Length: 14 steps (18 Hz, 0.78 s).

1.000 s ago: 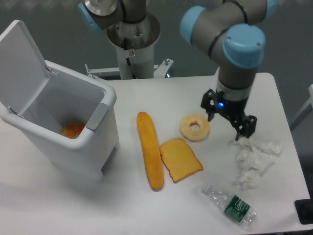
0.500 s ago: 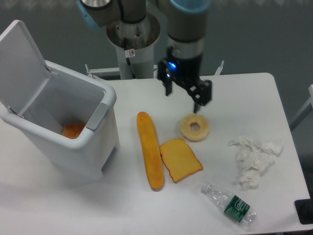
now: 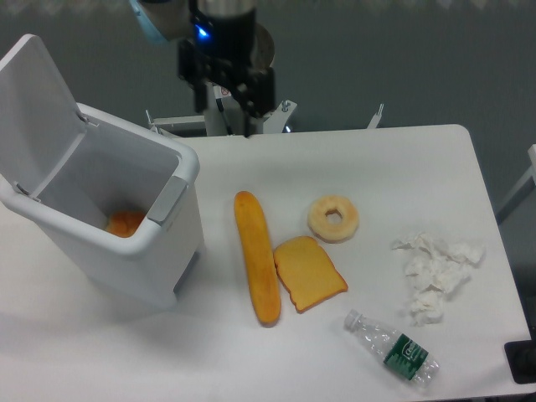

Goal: Close the trash can
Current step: 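Move the gripper up and over toward the raised trash can lid, then lower the gripper behind the raised white lid of the trash can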

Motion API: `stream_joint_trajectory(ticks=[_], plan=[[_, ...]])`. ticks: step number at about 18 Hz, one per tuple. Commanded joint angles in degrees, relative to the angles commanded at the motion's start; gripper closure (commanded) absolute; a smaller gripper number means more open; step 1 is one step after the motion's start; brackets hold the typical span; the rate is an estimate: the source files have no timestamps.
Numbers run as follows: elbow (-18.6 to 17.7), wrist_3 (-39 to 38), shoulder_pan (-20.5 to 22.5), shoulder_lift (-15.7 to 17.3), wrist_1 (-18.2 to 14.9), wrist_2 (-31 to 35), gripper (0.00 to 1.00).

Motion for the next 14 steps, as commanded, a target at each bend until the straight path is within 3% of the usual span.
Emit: stream_joint_trajectory(ticks=[4, 9, 14], plan=[[-1.67, -5.02, -3.88, 1.76, -0.09, -2.18, 0.00], [-3.43, -5.38, -8.19, 3.60, -1.05, -4.30, 0.00], [-3.87, -5.38, -9.60, 3.87, -1.58, -7.64, 0.00]])
